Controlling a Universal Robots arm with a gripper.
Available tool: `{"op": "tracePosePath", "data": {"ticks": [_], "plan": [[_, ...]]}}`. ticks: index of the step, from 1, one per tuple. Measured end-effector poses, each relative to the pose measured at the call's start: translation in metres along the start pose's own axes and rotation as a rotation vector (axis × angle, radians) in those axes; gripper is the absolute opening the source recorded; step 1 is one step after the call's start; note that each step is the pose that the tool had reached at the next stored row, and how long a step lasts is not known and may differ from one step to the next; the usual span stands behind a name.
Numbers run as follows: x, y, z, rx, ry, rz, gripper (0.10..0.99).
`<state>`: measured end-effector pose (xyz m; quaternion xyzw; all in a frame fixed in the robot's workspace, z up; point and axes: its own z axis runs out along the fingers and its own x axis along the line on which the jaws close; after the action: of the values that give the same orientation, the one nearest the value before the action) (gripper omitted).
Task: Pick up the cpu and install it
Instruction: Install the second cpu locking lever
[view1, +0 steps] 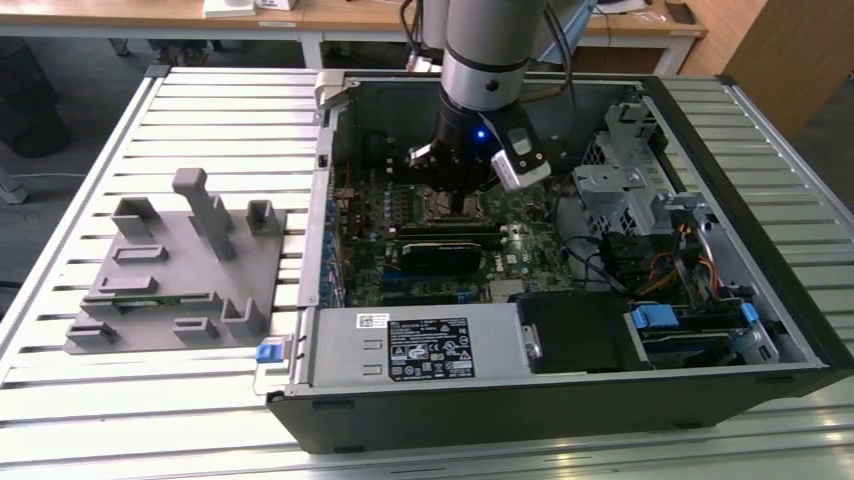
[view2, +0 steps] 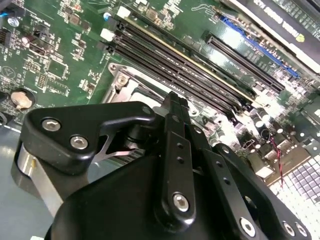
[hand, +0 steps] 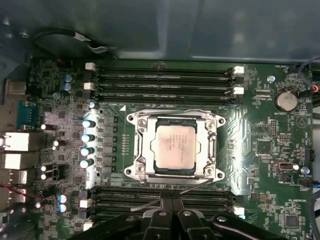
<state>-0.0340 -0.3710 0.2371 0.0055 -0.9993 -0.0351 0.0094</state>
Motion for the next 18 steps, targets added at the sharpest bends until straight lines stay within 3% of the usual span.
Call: {"op": "tracePosePath", "data": {"ticks": [5, 18], "plan": [[0.0011, -0.0002, 0.0024, 0.000, 0.0051, 0.000, 0.106], [0.0015, -0.0014, 0.0186, 0.000, 0.0234, 0.002, 0.106]]}}
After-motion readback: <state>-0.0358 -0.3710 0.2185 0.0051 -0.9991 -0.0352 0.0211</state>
